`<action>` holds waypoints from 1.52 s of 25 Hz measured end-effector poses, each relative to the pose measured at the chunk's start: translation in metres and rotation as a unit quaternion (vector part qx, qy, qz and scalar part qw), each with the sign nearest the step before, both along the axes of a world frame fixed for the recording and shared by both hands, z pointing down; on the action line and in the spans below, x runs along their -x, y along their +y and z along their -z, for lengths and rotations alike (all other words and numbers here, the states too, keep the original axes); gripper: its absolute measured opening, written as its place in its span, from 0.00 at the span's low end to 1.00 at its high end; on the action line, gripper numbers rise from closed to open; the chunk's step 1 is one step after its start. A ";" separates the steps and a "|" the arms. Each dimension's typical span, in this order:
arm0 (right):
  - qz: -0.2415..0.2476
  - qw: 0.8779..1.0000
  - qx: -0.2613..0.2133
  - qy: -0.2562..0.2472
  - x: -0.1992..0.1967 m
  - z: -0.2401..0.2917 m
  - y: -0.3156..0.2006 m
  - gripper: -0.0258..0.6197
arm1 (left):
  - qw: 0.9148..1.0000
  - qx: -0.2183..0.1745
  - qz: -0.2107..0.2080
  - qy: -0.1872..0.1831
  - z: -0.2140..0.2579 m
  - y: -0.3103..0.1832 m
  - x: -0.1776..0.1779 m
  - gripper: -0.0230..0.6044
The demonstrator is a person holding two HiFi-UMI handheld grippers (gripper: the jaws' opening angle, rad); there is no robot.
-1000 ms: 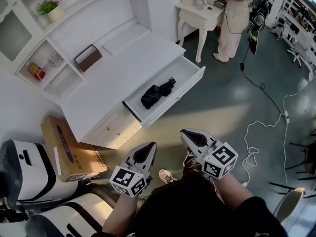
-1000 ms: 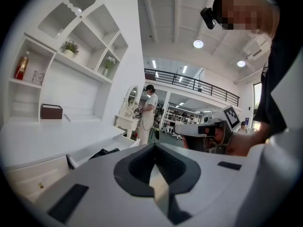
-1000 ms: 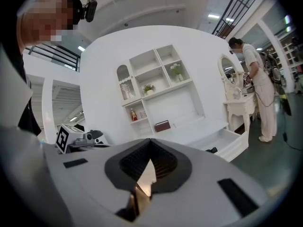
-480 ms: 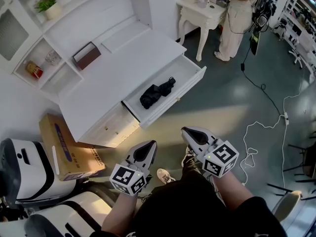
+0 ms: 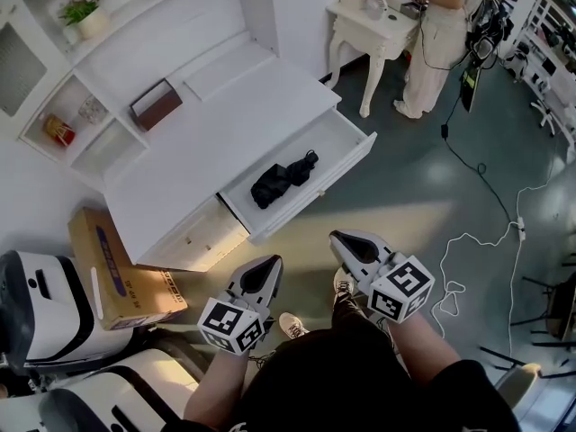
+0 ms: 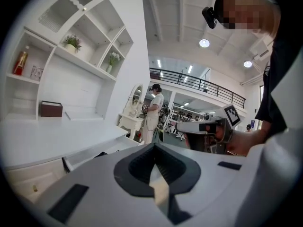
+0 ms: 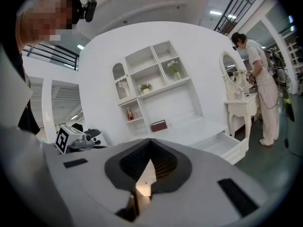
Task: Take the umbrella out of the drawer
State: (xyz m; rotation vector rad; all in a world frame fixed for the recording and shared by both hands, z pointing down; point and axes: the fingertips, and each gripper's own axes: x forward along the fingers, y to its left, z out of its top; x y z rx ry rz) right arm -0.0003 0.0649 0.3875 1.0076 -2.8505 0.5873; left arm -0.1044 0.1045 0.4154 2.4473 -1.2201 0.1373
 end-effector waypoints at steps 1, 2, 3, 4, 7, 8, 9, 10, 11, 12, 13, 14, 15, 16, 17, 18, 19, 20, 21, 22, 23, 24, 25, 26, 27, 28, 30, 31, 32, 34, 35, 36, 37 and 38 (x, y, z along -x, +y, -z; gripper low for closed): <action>0.003 1.000 0.001 0.001 -0.002 -0.001 -0.006 0.04 | 1.000 0.001 0.003 0.000 -0.001 -0.004 -0.002 0.04; 0.006 1.000 0.001 0.001 -0.003 -0.002 -0.012 0.04 | 1.000 0.002 0.006 0.000 -0.002 -0.009 -0.003 0.04; 0.008 1.000 0.002 0.001 -0.004 -0.002 -0.018 0.04 | 1.000 0.002 0.010 0.000 -0.003 -0.014 -0.004 0.04; 0.011 1.000 0.003 0.001 -0.005 -0.002 -0.024 0.04 | 1.000 0.004 0.014 0.000 -0.003 -0.019 -0.005 0.04; 0.017 1.000 0.005 0.001 -0.008 -0.001 -0.041 0.04 | 1.000 0.008 0.025 0.000 -0.006 -0.033 -0.007 0.04; 0.018 1.000 0.005 0.000 -0.010 -0.002 -0.046 0.04 | 1.000 0.010 0.027 0.000 -0.007 -0.036 -0.009 0.04; 0.019 1.000 0.005 0.000 -0.012 -0.002 -0.051 0.04 | 1.000 0.011 0.029 0.000 -0.008 -0.040 -0.010 0.04; 0.020 1.000 0.006 -0.001 -0.013 -0.003 -0.055 0.04 | 0.999 0.012 0.031 -0.001 -0.009 -0.043 -0.011 0.04; 0.021 1.000 0.006 -0.001 -0.015 -0.004 -0.059 0.04 | 0.999 0.013 0.033 -0.002 -0.010 -0.047 -0.013 0.04; 0.022 1.000 0.007 -0.001 -0.017 -0.005 -0.063 0.04 | 0.999 0.014 0.035 -0.002 -0.012 -0.050 -0.013 0.04; 0.024 1.000 0.008 -0.001 -0.018 -0.007 -0.067 0.04 | 0.999 0.015 0.038 -0.003 -0.013 -0.053 -0.014 0.04; 0.026 1.000 0.008 -0.001 -0.018 -0.008 -0.070 0.04 | 0.999 0.015 0.040 -0.003 -0.014 -0.056 -0.014 0.04; 0.028 1.000 0.009 -0.001 -0.019 -0.008 -0.073 0.04 | 0.999 0.016 0.043 -0.003 -0.015 -0.059 -0.015 0.04; 0.030 1.000 0.009 0.000 -0.020 -0.009 -0.076 0.04 | 0.999 0.016 0.046 -0.003 -0.015 -0.062 -0.016 0.04; 0.032 0.999 0.010 0.000 -0.021 -0.009 -0.079 0.04 | 0.999 0.017 0.048 -0.003 -0.016 -0.064 -0.017 0.04; 0.033 0.999 0.010 0.000 -0.023 -0.009 -0.082 0.04 | 0.999 0.018 0.049 -0.003 -0.017 -0.067 -0.019 0.04; 0.034 0.999 0.010 -0.001 -0.024 -0.009 -0.085 0.04 | 0.999 0.019 0.051 -0.003 -0.017 -0.069 -0.021 0.04; 0.037 0.999 0.010 -0.001 -0.025 -0.009 -0.088 0.04 | 0.998 0.019 0.052 -0.003 -0.017 -0.071 -0.022 0.04; 0.039 0.999 0.009 0.000 -0.026 -0.010 -0.091 0.04 | 0.998 0.019 0.054 -0.003 -0.018 -0.073 -0.023 0.04; 0.042 0.999 0.010 0.000 -0.027 -0.010 -0.094 0.04 | 0.998 0.019 0.056 -0.003 -0.018 -0.076 -0.024 0.04; 0.044 0.999 0.010 0.000 -0.027 -0.010 -0.097 0.04 | 0.998 0.020 0.059 -0.004 -0.018 -0.078 -0.025 0.04; 0.046 0.999 0.011 0.000 -0.029 -0.010 -0.100 0.04 | 0.998 0.021 0.061 -0.004 -0.019 -0.080 -0.026 0.04; 0.049 0.999 0.012 0.000 -0.031 -0.011 -0.103 0.04 | 0.998 0.022 0.064 -0.005 -0.020 -0.082 -0.028 0.04; 0.052 0.999 0.012 0.000 -0.032 -0.012 -0.106 0.04 | 0.997 0.022 0.067 -0.006 -0.020 -0.084 -0.030 0.04; 0.056 0.998 0.011 0.001 -0.034 -0.013 -0.109 0.04 | 0.997 0.023 0.070 -0.006 -0.021 -0.087 -0.032 0.04; 0.061 0.998 0.011 0.001 -0.035 -0.014 -0.112 0.04 | 0.997 0.024 0.074 -0.007 -0.021 -0.089 -0.033 0.04; 0.070 0.997 0.011 0.003 -0.037 -0.016 -0.119 0.04 | 0.996 0.024 0.081 -0.008 -0.022 -0.094 -0.036 0.04; 0.074 0.997 0.012 0.003 -0.038 -0.017 -0.122 0.04 | 0.996 0.025 0.086 -0.009 -0.023 -0.097 -0.037 0.04; 0.079 0.997 0.014 0.004 -0.039 -0.018 -0.125 0.04 | 0.996 0.026 0.090 -0.009 -0.024 -0.099 -0.038 0.04; 0.088 0.996 0.015 0.005 -0.041 -0.019 -0.131 0.04 | 0.995 0.028 0.099 -0.009 -0.026 -0.104 -0.040 0.04; 0.093 0.996 0.016 0.005 -0.042 -0.020 -0.134 0.04 | 0.994 0.029 0.105 -0.010 -0.027 -0.106 -0.041 0.04; 0.098 0.995 0.017 0.004 -0.043 -0.021 -0.137 0.04 | 0.993 0.029 0.110 -0.011 -0.027 -0.108 -0.042 0.04; 0.102 0.995 0.018 0.004 -0.044 -0.022 -0.140 0.04 | 0.993 0.029 0.115 -0.013 -0.028 -0.111 -0.044 0.04; 0.107 0.994 0.019 0.004 -0.045 -0.023 -0.143 0.04 | 0.992 0.030 0.121 -0.014 -0.028 -0.113 -0.045 0.04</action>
